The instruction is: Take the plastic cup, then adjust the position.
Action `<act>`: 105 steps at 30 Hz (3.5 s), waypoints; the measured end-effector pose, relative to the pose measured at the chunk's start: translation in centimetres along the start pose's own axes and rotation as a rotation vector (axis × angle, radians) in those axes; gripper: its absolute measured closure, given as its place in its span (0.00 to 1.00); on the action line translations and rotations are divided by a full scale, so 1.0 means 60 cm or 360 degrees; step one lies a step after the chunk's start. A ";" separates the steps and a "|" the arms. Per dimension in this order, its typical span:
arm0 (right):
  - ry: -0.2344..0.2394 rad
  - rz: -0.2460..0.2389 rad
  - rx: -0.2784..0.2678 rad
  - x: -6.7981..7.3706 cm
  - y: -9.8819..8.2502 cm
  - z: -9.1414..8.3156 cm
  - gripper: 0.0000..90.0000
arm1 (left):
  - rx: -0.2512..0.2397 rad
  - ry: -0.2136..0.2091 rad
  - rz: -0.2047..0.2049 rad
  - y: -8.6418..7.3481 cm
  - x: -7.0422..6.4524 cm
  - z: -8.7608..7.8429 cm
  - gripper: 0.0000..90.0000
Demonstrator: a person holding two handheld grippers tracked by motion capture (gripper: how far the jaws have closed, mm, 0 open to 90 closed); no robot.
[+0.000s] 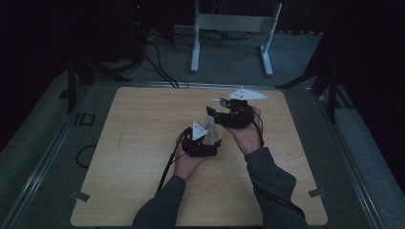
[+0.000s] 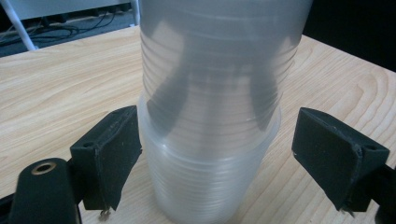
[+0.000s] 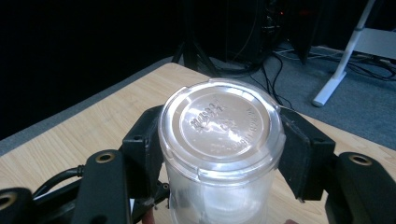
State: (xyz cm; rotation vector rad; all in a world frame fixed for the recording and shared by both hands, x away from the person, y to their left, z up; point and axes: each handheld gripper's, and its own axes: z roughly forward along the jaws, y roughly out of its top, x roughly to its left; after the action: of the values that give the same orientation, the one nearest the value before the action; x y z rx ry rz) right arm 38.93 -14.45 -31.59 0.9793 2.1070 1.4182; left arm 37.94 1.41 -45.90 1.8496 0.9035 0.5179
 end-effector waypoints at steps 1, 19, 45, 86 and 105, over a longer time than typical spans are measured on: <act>0.0006 0.0005 -0.0005 0.000 0.001 -0.002 0.43 | -0.0002 -0.0001 0.0005 0.000 0.000 -0.002 0.19; -0.0014 0.0019 -0.0093 -0.008 0.020 -0.041 0.43 | -0.0075 0.0026 -0.0027 -0.003 0.010 -0.036 0.23; -0.0133 0.0079 -0.0129 -0.059 -0.002 -0.111 0.45 | -0.0115 -0.0056 0.0005 -0.008 0.000 -0.063 0.31; -0.0176 0.0226 0.0030 -0.093 -0.121 -0.118 0.45 | -0.0100 -0.0272 0.0039 -0.015 -0.020 -0.065 0.39; -0.0092 0.0353 0.0040 -0.092 -0.153 -0.113 0.45 | -0.0102 -0.0309 0.0072 -0.014 -0.037 -0.062 0.36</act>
State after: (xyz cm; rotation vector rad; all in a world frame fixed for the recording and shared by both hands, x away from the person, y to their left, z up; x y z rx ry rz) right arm 35.11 -24.92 -37.61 1.2816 2.0294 1.4494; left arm 33.67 2.08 -44.98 1.8301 0.7089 0.3830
